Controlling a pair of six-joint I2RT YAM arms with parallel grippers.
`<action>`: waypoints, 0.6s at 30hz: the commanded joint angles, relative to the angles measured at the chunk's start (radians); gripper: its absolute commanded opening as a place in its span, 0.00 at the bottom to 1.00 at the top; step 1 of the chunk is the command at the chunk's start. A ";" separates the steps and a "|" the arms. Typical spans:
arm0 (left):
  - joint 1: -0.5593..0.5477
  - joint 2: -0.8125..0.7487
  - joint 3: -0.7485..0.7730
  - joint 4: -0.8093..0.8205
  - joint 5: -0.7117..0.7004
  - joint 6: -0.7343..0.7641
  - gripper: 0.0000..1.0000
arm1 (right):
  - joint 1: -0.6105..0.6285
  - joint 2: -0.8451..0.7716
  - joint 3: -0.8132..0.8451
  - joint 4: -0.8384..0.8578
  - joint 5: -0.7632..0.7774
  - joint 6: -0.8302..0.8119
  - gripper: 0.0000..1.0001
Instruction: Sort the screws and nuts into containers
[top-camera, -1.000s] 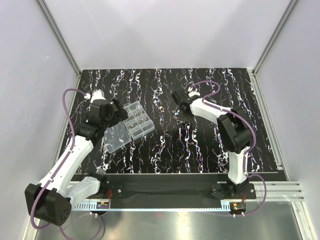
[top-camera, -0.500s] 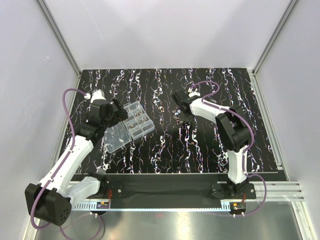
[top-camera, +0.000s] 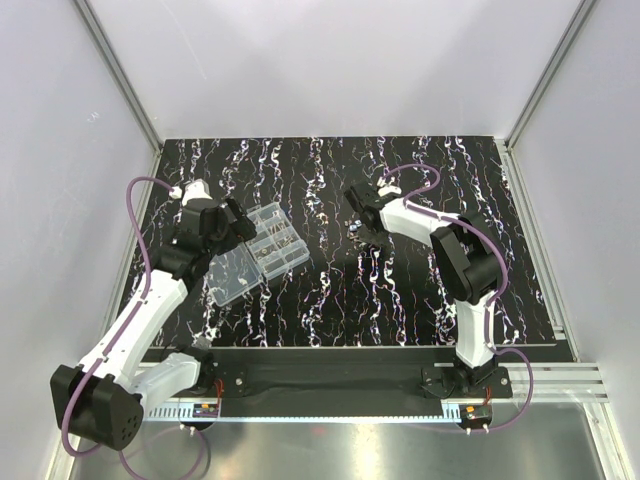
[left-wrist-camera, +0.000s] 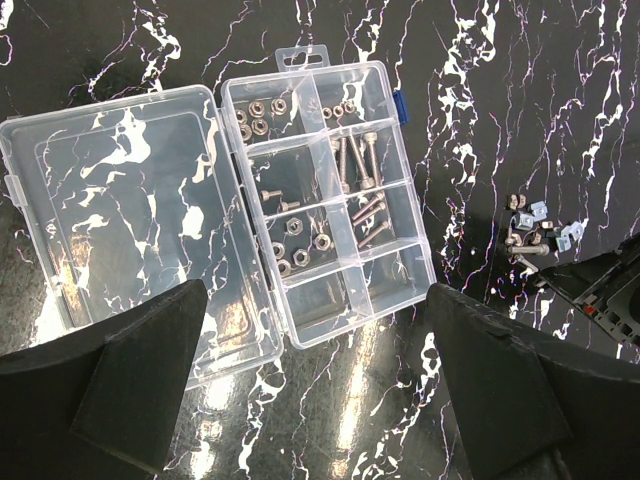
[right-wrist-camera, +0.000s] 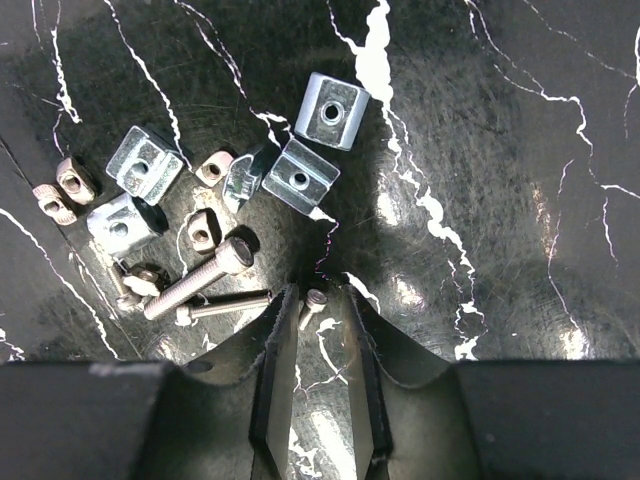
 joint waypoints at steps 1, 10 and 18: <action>-0.003 0.001 0.000 0.024 -0.009 0.006 0.99 | -0.007 -0.019 -0.036 -0.023 -0.006 0.042 0.30; -0.004 -0.002 0.000 0.024 -0.014 0.006 0.99 | -0.007 0.020 -0.028 -0.020 0.002 0.035 0.01; -0.004 0.000 0.003 0.023 -0.017 0.006 0.99 | -0.001 -0.117 0.040 -0.068 -0.041 -0.030 0.00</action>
